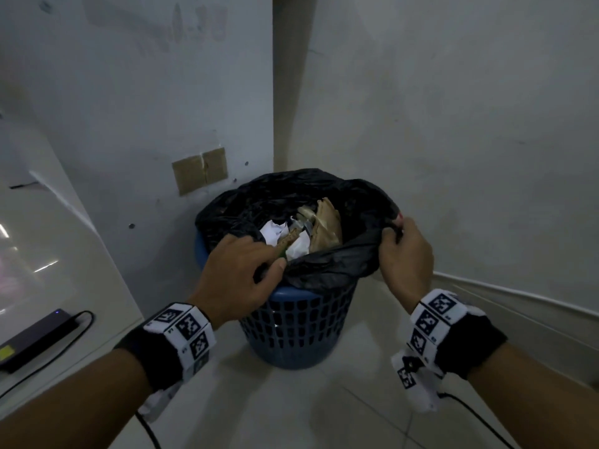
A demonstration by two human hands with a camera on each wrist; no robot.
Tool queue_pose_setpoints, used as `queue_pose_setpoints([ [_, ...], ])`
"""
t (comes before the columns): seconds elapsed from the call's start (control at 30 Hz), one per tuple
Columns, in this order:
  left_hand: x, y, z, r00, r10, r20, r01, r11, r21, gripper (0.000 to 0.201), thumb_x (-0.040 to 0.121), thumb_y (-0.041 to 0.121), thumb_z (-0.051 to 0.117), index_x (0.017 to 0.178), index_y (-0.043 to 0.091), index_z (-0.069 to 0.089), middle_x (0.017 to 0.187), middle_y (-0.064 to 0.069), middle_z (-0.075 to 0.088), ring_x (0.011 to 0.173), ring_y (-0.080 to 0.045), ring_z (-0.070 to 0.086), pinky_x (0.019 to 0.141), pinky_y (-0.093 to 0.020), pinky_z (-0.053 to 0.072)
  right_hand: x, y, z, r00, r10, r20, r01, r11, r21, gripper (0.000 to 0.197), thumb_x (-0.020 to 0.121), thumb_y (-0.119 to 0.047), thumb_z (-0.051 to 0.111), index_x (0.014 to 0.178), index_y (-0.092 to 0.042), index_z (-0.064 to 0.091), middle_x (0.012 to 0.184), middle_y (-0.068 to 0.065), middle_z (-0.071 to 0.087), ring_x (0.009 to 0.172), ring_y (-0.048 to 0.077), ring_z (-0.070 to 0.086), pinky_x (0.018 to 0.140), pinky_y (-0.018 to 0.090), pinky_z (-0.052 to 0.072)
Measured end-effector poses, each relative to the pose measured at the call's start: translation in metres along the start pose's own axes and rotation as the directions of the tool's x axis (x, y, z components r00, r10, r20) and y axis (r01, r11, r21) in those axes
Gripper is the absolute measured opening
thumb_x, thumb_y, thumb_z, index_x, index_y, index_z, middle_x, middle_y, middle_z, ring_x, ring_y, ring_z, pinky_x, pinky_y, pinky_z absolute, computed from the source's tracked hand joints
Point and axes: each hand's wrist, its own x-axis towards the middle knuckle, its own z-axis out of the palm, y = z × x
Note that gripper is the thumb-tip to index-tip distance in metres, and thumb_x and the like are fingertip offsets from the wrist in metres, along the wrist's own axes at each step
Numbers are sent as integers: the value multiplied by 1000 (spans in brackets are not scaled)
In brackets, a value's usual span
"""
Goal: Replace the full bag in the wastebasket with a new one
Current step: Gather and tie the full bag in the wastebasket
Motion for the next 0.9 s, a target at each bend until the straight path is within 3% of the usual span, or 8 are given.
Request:
queue_pose_setpoints([
  [0.2, -1, -5, 6, 998, -58, -20, 58, 998, 37, 31, 91, 35, 47, 64, 18, 47, 65, 8, 44, 67, -15, 39, 65, -33, 28, 13, -37, 2, 957, -223, -184, 260, 943, 207, 16, 97, -22, 49, 107, -13, 58, 92, 9, 65, 81, 24, 59, 65, 28, 37],
  [0.33, 17, -6, -4, 988, -101, -114, 104, 994, 17, 30, 92, 37, 50, 71, 17, 59, 79, 5, 55, 76, -18, 45, 70, -39, 37, -9, -36, 26, 869, -482, 114, 477, 876, 66, 19, 96, -31, 50, 106, -21, 62, 94, 5, 68, 84, 21, 62, 67, 29, 45],
  [0.43, 37, 1, -11, 984, -145, -100, 140, 989, -57, 35, 93, 41, 45, 72, 17, 60, 80, 6, 55, 77, -19, 50, 71, -42, 42, -14, -28, 31, 798, -507, 324, 533, 846, 10, 28, 96, -41, 46, 103, -25, 68, 95, -1, 71, 87, 17, 63, 69, 30, 50],
  [0.6, 76, 35, -17, 954, -236, 187, 257, 961, -98, 34, 96, 52, 37, 86, 26, 57, 77, 9, 56, 75, -14, 54, 68, -36, 46, -15, -34, 13, 846, -431, 315, 326, 884, 334, 13, 99, -32, 49, 97, -19, 45, 70, -3, 57, 51, 7, 49, 49, 19, 32],
  [0.7, 100, 55, -7, 783, -498, 372, 546, 837, -27, 42, 93, 62, 34, 97, 25, 53, 87, 4, 60, 80, -18, 59, 73, -36, 51, -19, -44, 4, 877, -353, 326, 205, 889, 409, 17, 100, -30, 48, 99, -16, 37, 74, 3, 59, 52, 10, 51, 47, 24, 35],
  [0.77, 113, 61, 1, 703, -534, 469, 650, 751, -119, 47, 94, 61, 32, 105, 21, 55, 103, -1, 62, 94, -20, 59, 87, -39, 49, -18, -52, -1, 901, -288, 326, 111, 877, 467, 18, 101, -31, 45, 101, -16, 37, 71, 13, 55, 53, 12, 47, 50, 31, 37],
  [0.83, 118, 66, 4, 724, -493, 483, 655, 710, -258, 52, 97, 57, 28, 103, 19, 61, 108, -2, 64, 99, -19, 59, 95, -40, 46, -13, -60, -4, 915, -165, 367, -52, 855, 515, 24, 100, -43, 41, 104, -19, 41, 85, 17, 59, 66, 18, 57, 59, 42, 49],
  [0.9, 117, 70, 4, 775, -466, 426, 619, 697, -363, 57, 99, 56, 23, 96, 21, 67, 103, 2, 67, 97, -15, 61, 94, -38, 45, -4, -67, -10, 886, -53, 461, -229, 814, 534, 35, 97, -54, 41, 108, -22, 48, 96, 5, 66, 75, 23, 68, 64, 42, 59],
])
